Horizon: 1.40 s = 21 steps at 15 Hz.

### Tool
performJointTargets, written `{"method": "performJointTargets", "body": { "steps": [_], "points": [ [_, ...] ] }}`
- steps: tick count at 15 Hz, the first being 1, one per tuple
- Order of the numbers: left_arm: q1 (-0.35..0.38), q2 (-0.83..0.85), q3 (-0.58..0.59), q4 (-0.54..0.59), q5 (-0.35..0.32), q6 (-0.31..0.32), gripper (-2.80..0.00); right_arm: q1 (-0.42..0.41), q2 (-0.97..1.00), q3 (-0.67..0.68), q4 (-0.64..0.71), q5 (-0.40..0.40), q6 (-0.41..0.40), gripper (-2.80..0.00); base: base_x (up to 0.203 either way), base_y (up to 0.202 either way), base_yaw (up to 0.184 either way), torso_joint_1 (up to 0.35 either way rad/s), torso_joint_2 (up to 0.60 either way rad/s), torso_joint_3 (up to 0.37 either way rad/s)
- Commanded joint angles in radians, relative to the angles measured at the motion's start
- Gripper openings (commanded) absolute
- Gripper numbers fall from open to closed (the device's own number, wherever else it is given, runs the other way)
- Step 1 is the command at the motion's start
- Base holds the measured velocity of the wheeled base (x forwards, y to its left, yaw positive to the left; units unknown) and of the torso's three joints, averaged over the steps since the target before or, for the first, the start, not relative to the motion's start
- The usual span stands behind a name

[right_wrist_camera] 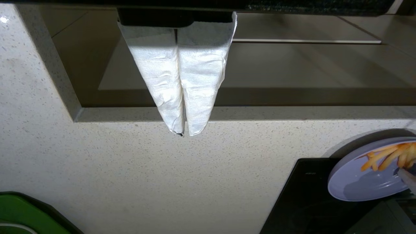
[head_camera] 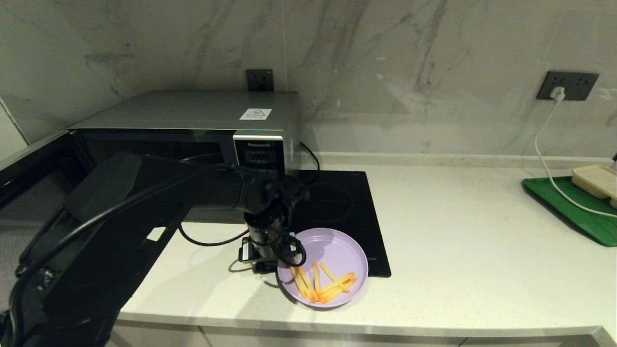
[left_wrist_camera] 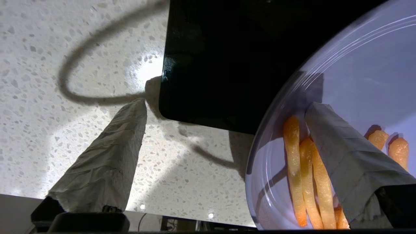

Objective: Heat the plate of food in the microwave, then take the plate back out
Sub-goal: Put the plate in the microwave oven

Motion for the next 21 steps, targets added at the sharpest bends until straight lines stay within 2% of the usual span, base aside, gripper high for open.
{"method": "performJointTargets", "body": {
  "steps": [1,4,5,11,20,21],
  "points": [
    [-0.001,0.002,-0.002,0.006,0.003,-0.004,0.0,0.0,0.001,0.0,0.001,0.0,0.0,-2.8,0.0,0.0,0.0,0.0,0.0,0.0],
    [-0.001,0.001,-0.002,0.007,0.003,-0.004,0.0,0.0,0.001,0.0,0.001,0.0,0.0,-2.8,0.0,0.0,0.0,0.0,0.0,0.0],
    [-0.001,0.001,-0.002,0.007,0.003,-0.004,-2.8,0.0,0.001,0.0,0.001,0.0,0.0,-2.8,0.0,0.0,0.0,0.0,0.0,0.0],
    [-0.002,0.001,0.003,0.007,0.0,-0.012,-2.8,0.0,0.001,0.0,0.001,0.0,0.0,-2.8,0.0,0.0,0.0,0.0,0.0,0.0],
    [-0.004,-0.015,0.007,0.009,-0.012,-0.068,-2.8,0.0,0.001,0.0,0.001,0.0,0.0,-2.8,0.0,0.0,0.0,0.0,0.0,0.0],
    [-0.003,-0.025,0.007,0.008,-0.029,-0.072,-2.8,0.0,0.001,0.0,0.001,0.0,0.0,-2.8,0.0,0.0,0.0,0.0,0.0,0.0]
  ]
}}
